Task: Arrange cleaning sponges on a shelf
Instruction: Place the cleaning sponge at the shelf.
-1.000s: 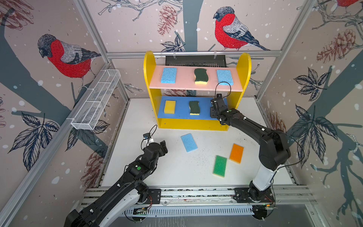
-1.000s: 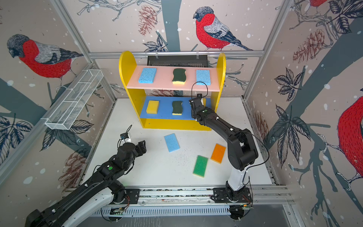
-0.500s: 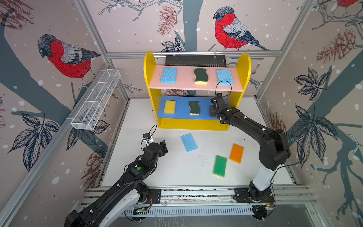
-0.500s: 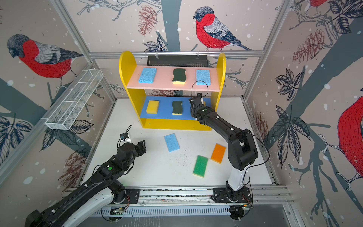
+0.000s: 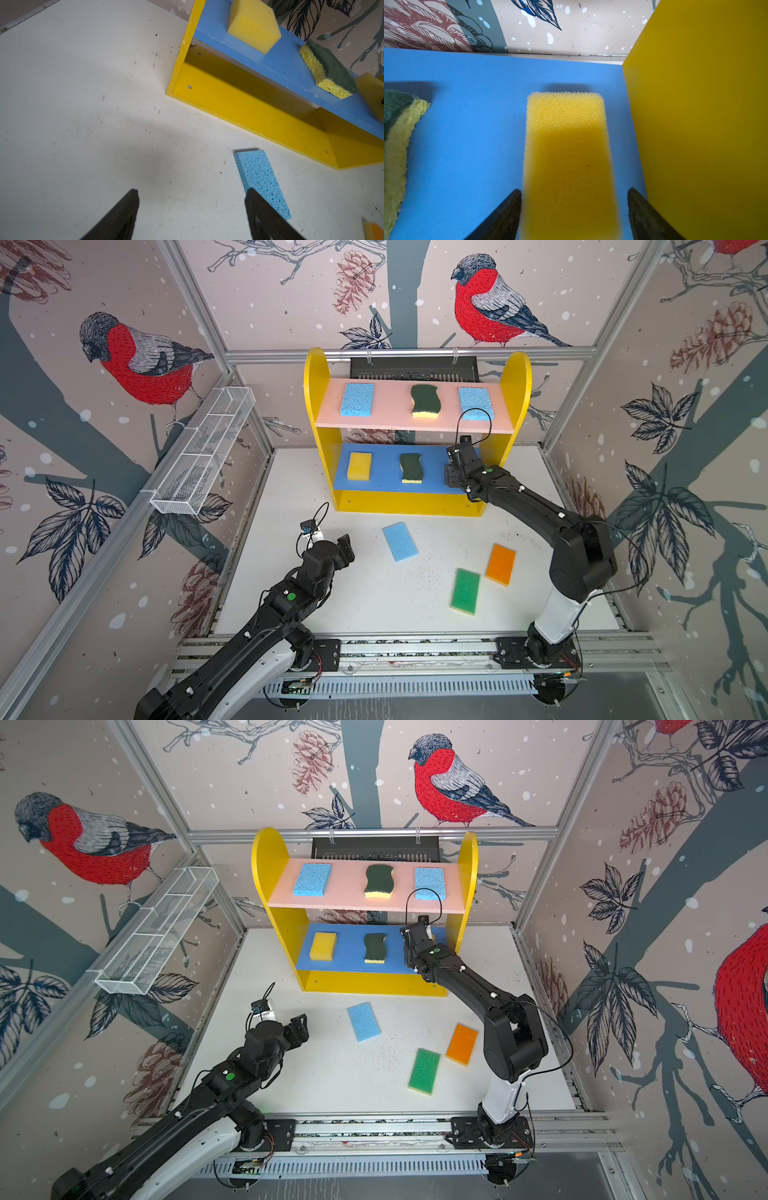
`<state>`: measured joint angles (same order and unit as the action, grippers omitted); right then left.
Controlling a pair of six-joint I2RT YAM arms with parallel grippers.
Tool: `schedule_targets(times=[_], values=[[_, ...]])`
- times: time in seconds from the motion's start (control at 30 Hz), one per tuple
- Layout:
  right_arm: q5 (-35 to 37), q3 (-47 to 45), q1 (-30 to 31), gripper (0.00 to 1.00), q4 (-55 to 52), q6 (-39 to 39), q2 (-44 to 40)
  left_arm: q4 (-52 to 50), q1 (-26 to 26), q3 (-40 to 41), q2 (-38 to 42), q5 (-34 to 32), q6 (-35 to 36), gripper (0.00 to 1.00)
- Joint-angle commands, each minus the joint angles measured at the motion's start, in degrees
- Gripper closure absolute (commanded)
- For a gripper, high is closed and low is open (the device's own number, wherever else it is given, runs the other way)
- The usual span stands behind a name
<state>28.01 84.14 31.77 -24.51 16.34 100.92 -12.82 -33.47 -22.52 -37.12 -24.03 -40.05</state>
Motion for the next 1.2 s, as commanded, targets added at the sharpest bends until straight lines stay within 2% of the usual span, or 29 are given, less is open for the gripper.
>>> schedule_targets(times=[0.0, 0.33, 0.63, 0.83, 1.17], values=[[0.47, 0.19, 0.76, 0.17, -0.42, -0.22, -1.55, -0.49, 0.06, -0.42, 0.65, -0.08, 0.35, 0.19], [0.39, -1.88, 4.69, 0.13, -1.16, 1.38, -5.89, -5.34, -0.01, -2.25, 2.00, -0.27, 0.46, 0.19], [0.48, -9.65, 8.35, 0.00, -0.11, 4.59, -13.77, -10.77, 0.05, -3.65, 0.42, 0.16, -0.96, 0.18], [-0.36, -16.71, 8.33, 0.00, 0.41, 7.16, -21.16, -10.96, -0.08, -2.53, 0.22, 3.56, -2.01, 0.18], [-5.02, -30.97, 4.91, 0.00, 3.31, 11.58, -35.73, -8.53, -2.03, -3.52, -8.28, 6.78, -2.82, 0.18]])
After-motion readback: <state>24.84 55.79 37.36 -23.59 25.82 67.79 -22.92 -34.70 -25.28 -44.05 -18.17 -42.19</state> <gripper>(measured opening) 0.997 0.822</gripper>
